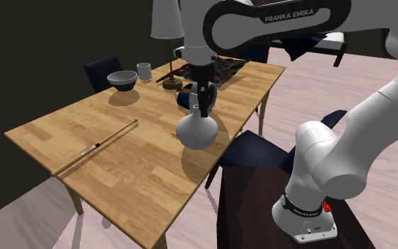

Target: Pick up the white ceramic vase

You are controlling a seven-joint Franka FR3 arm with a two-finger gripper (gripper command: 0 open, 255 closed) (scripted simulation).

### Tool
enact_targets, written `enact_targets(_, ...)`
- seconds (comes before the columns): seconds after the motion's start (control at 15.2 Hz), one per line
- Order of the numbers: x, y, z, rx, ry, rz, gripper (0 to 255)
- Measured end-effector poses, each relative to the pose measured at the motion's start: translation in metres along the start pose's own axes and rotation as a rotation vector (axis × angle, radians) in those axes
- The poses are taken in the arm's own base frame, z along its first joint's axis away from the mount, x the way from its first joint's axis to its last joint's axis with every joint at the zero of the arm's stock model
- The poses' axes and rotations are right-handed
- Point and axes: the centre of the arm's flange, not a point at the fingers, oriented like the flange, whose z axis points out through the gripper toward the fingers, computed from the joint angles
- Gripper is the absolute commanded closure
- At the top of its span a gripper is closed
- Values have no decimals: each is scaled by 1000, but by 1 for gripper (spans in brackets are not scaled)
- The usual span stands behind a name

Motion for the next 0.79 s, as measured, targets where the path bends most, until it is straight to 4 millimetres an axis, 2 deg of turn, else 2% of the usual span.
enact_targets(0.2,13,44,12,24,-5,11,0)
enact_targets(0.53,34,105,31,63,-16,27,0)
enact_targets(0.79,41,116,52,68,-19,30,0)
